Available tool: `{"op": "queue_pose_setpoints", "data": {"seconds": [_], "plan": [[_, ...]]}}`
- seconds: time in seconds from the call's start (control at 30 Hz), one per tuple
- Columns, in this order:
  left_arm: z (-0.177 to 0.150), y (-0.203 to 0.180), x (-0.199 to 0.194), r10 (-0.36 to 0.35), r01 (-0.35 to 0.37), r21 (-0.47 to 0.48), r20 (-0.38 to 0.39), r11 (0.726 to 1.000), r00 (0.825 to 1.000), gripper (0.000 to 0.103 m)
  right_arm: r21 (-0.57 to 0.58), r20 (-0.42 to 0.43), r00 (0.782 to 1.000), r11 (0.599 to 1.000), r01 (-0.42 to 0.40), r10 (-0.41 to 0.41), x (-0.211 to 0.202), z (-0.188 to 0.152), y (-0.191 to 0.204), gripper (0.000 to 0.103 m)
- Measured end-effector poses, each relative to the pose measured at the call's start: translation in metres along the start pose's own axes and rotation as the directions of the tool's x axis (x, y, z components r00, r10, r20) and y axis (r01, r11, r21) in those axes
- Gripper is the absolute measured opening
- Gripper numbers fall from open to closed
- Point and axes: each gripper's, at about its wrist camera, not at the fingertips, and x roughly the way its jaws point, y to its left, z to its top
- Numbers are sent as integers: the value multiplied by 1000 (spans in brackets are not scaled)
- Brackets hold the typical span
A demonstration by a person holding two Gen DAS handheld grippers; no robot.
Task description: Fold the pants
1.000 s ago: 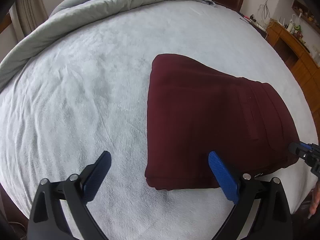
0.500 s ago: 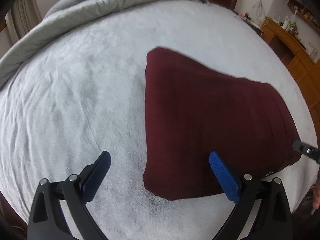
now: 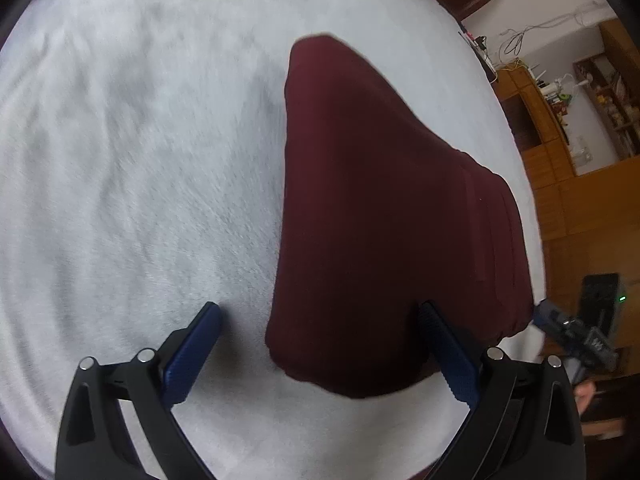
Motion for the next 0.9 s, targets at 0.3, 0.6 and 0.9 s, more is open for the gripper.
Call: {"op": "queue_pose_setpoints", "data": {"seconds": [0.3,0.6,0.9], "plan": [[5,-27,9,-57,58,24,-44,998,997,99,-27,10,996,996,84,-84,-3,1,9,6],[21,-15,34,-127,120,-66,-117,991,985,98,39,24,997,997,68,-69,1,-6,-12,5],[28,-39,-11,-120,118,-45,-38,992,992,42,2,9,998,998,57,-57,-3,-8,-2,6]]}}
